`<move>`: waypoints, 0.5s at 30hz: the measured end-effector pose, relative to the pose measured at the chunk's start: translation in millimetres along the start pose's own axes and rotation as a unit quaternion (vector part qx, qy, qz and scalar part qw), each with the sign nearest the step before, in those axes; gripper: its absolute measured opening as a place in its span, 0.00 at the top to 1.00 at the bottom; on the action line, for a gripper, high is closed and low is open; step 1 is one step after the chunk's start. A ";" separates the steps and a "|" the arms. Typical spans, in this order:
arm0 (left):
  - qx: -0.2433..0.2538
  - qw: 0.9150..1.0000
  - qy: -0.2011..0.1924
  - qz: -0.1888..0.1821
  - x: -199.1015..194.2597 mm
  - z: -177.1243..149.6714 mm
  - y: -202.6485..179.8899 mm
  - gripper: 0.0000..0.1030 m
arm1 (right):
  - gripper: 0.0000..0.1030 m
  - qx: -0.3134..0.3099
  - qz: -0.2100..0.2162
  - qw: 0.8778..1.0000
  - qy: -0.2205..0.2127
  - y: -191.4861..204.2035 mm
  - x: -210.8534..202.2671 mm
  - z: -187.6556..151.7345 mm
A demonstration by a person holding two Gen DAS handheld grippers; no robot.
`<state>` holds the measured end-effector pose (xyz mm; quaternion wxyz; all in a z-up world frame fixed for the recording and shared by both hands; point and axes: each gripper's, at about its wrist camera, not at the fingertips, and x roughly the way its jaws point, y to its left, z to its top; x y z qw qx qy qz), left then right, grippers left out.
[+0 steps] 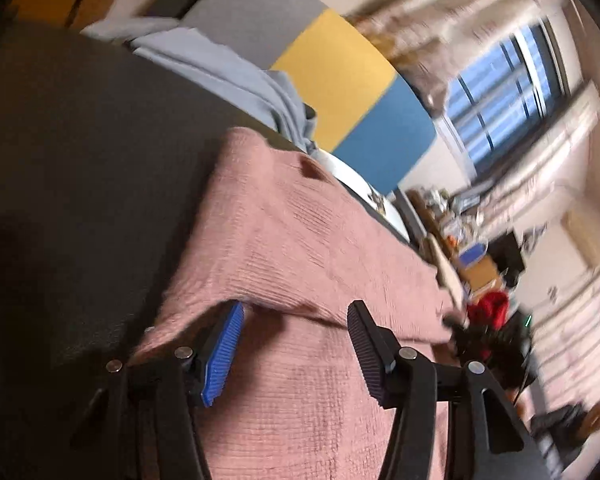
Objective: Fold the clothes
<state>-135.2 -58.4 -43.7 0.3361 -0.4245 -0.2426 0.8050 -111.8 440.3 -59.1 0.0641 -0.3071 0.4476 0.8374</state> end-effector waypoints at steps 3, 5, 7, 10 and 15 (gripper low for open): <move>-0.036 0.999 -0.005 -0.014 -2.5 2.8 11.8 0.46 | 0.81 0.045 0.042 0.998 0.001 -14.1 -1.4 -1.0; -0.034 0.999 0.005 -0.024 -4.1 3.5 7.7 0.46 | 0.70 0.055 0.051 0.997 -0.003 -14.4 -2.2 3.8; -0.009 1.000 0.000 -0.026 -11.1 6.8 -3.5 0.46 | 0.70 0.043 0.047 0.998 -0.003 -9.2 -1.6 8.5; 0.047 0.999 -0.021 -0.014 -18.6 19.7 -26.8 0.46 | 0.70 0.013 0.032 0.999 0.018 0.5 6.7 14.2; 0.128 0.991 -0.007 0.024 14.3 56.5 -59.9 0.46 | 0.85 -0.031 -0.007 0.999 0.029 13.7 11.6 19.5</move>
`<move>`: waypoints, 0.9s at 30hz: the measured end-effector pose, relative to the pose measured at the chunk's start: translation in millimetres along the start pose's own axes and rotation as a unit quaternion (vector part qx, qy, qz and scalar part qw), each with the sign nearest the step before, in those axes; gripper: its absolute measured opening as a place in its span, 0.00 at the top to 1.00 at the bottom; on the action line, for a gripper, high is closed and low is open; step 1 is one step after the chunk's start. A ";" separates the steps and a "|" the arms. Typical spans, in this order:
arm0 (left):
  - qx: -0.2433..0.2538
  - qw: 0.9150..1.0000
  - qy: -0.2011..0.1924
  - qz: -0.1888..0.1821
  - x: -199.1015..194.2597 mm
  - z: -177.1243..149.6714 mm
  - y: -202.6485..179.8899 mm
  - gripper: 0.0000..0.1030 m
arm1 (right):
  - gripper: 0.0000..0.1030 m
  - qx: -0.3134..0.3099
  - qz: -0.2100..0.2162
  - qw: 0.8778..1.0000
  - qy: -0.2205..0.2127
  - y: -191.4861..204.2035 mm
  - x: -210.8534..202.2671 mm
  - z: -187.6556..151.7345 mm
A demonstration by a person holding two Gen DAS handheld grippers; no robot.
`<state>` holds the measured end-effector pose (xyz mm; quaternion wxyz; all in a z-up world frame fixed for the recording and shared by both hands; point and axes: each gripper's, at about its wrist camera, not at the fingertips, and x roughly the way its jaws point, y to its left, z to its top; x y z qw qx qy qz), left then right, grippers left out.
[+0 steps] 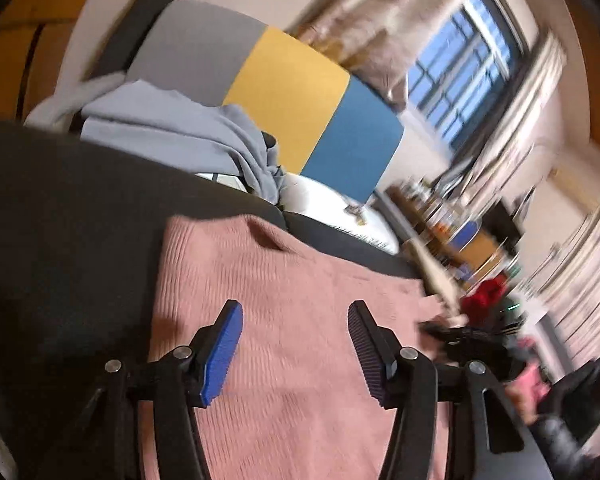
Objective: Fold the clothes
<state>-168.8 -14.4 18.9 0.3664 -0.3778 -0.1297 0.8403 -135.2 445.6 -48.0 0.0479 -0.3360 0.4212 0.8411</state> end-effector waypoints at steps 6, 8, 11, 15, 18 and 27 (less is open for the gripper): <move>-0.004 0.995 0.032 0.092 56.4 17.9 23.0 0.46 | 0.89 -0.093 0.020 0.994 -0.058 44.9 -32.7 25.5; -0.016 0.993 0.037 0.111 63.8 11.1 35.6 0.48 | 0.89 -0.137 0.016 0.987 -0.078 64.5 -40.5 29.6; -0.014 0.992 0.030 0.121 61.7 3.3 38.7 0.48 | 0.89 -0.144 -0.034 0.988 -0.048 51.3 -23.8 23.8; 0.016 0.987 0.039 0.153 62.1 3.0 29.2 0.48 | 0.85 -0.102 -0.086 0.991 -0.002 4.1 7.1 9.1; 0.052 0.985 0.023 0.162 51.8 4.8 12.0 0.47 | 0.82 -0.065 -0.078 0.995 -0.025 -11.6 -6.1 7.6; 0.132 0.979 0.002 0.157 65.7 26.2 -24.1 0.46 | 0.69 -0.222 -0.103 0.968 -0.047 66.6 -18.9 0.0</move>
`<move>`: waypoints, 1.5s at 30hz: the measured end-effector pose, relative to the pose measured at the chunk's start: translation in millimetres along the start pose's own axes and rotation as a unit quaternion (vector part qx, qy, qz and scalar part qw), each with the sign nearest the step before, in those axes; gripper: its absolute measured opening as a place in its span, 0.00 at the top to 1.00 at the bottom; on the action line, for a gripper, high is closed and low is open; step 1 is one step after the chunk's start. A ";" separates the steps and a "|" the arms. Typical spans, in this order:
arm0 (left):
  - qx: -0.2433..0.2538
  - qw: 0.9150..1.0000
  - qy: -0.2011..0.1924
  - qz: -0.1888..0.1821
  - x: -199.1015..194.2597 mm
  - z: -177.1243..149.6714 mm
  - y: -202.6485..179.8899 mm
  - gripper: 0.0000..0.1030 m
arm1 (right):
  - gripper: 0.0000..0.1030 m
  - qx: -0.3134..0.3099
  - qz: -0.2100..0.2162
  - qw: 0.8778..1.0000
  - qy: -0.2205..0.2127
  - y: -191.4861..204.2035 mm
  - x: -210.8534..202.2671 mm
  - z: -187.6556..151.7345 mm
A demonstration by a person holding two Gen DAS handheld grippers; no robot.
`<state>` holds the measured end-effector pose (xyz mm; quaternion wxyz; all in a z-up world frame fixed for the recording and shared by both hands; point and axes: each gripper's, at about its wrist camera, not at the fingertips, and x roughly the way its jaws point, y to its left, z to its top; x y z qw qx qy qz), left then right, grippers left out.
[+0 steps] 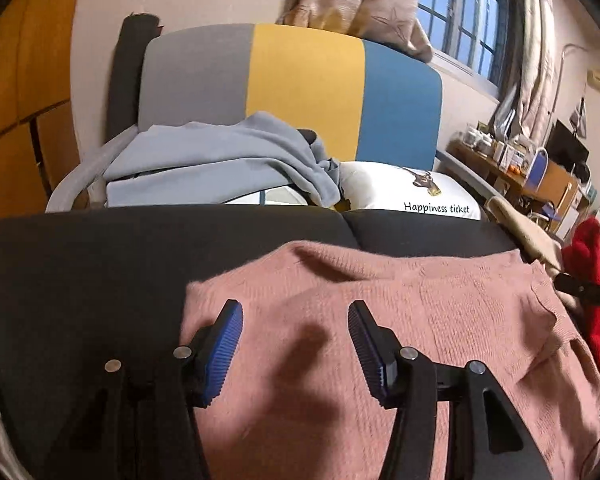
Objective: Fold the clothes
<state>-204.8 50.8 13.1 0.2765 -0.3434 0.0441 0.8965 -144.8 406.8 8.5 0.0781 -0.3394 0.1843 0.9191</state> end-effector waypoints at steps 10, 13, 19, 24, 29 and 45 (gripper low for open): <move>-0.044 0.997 0.060 -0.003 30.3 -19.9 25.0 0.35 | 0.40 -0.068 -0.029 0.996 0.046 14.2 56.6 -26.6; -0.028 0.998 0.062 0.012 34.0 -20.5 18.6 0.34 | 0.39 -0.070 -0.028 0.996 0.046 13.4 53.9 -29.4; -0.027 0.998 0.062 0.013 32.2 -19.6 17.3 0.34 | 0.36 -0.077 -0.036 0.995 0.044 17.1 61.7 -28.5; -0.008 1.000 0.019 -0.006 4.0 -1.6 0.4 0.36 | 0.36 -0.045 -0.013 0.998 0.037 12.4 47.2 -15.9; 0.047 0.997 -0.016 -0.062 -10.9 21.9 -49.0 0.35 | 0.39 0.042 0.045 0.998 -0.018 -18.9 12.6 24.6; 0.087 0.990 0.082 -0.071 68.5 10.1 -108.7 0.27 | 0.36 -0.039 -0.071 0.995 0.061 -39.9 89.4 34.0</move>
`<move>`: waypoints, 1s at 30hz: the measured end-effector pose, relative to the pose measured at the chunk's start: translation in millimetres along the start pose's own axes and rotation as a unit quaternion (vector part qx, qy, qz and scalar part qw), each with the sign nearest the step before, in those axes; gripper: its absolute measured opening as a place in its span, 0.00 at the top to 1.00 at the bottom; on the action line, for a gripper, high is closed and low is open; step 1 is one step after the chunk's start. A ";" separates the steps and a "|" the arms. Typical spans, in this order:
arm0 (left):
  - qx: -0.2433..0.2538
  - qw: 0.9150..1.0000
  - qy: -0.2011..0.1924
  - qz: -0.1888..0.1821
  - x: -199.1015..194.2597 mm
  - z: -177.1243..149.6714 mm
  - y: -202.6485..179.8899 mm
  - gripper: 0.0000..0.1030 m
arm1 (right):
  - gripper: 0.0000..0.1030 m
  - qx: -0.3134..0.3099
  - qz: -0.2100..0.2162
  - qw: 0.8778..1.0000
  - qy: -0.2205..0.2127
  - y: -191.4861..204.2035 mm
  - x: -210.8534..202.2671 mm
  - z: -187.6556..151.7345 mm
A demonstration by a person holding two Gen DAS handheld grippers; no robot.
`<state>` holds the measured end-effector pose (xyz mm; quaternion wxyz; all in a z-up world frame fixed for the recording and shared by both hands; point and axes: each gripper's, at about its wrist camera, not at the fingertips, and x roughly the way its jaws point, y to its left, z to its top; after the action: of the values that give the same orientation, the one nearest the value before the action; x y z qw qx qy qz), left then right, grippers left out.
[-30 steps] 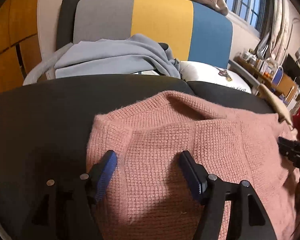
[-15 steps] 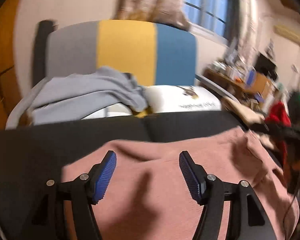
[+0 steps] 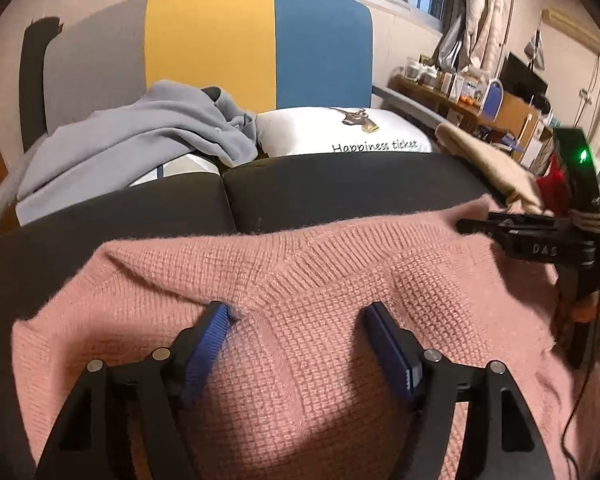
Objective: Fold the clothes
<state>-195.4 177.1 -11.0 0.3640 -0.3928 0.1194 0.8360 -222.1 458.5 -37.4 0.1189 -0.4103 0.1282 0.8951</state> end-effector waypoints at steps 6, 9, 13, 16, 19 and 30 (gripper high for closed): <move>-0.011 1.000 -0.007 0.002 -17.9 8.3 11.5 0.28 | 0.36 0.035 0.037 0.999 -0.017 -17.8 -50.1 0.2; -0.023 0.999 -0.033 -0.003 -51.7 -1.9 21.9 0.28 | 0.35 0.060 0.079 0.995 -0.024 -36.9 -92.4 -19.6; -0.044 0.998 -0.044 -0.019 -92.7 -33.5 32.6 0.28 | 0.35 0.072 0.093 0.993 0.000 -48.9 -129.0 -69.8; -0.060 0.997 -0.038 -0.015 -117.1 -71.7 36.2 0.28 | 0.32 0.079 0.089 0.993 0.017 -49.7 -138.5 -112.0; -0.078 0.997 -0.025 0.000 -132.1 -110.0 40.3 0.28 | 0.28 0.093 0.064 0.993 0.023 -54.4 -136.8 -147.6; -0.073 0.996 0.011 0.040 -110.8 -123.4 47.4 0.21 | 0.17 0.069 0.019 0.997 -0.003 -52.4 -132.6 -154.2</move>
<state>-111.2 26.6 -14.5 0.2995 -0.4221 0.0777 0.8521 -12.6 443.0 -40.1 0.1305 -0.3958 0.1972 0.8874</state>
